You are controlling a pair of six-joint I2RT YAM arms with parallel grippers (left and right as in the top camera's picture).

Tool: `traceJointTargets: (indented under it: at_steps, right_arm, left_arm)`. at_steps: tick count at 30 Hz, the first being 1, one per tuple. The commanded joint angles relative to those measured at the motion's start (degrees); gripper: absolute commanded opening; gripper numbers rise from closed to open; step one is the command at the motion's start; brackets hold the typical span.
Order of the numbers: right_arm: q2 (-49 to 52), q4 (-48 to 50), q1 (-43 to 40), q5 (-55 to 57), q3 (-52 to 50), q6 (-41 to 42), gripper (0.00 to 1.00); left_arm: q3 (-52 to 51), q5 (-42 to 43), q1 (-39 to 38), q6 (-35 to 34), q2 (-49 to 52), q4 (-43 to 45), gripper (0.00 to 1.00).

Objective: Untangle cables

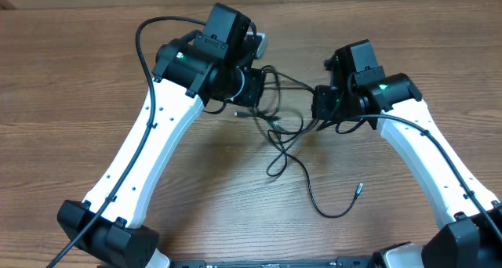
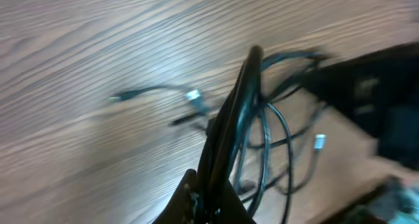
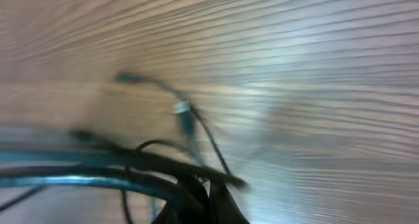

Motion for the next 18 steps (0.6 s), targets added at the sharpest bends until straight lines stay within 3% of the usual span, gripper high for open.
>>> traceJointTargets:
  at_steps: [1, 4, 6, 8, 10, 15, 18]
  right_arm:
    - [-0.9, -0.8, -3.1, 13.6, 1.0, 2.4, 0.04]
    - [-2.0, -0.7, -3.8, 13.9, 1.5, 2.4, 0.04]
    - [-2.9, -0.7, -4.0, 14.4, 2.3, 2.4, 0.04]
    - [-3.8, -0.7, -4.0, 16.0, 3.4, 2.4, 0.04]
    - [-5.2, -0.8, -4.0, 18.3, 4.7, 2.4, 0.04]
    - [-8.8, -0.5, -3.9, 20.4, 8.2, 2.4, 0.04]
    - [-10.4, 0.9, -3.9, 12.9, 9.3, 1.9, 0.04]
  left_arm:
    - [0.6, -11.6, 3.4, 1.3, -1.9, -1.1, 0.05]
    - [0.6, -13.6, 5.3, 1.2, -1.9, -1.0, 0.11]
    - [0.6, -15.0, 6.8, 0.3, -1.9, -1.0, 0.23]
    - [0.6, -15.8, 8.4, -0.3, -1.9, -1.1, 0.25]
    - [0.6, -15.8, 10.1, -1.0, -1.9, -1.4, 0.25]
    - [0.6, -13.6, 13.8, -3.9, -1.9, -1.9, 0.04]
    - [0.6, -8.2, 14.1, -3.9, -1.9, -1.2, 0.05]
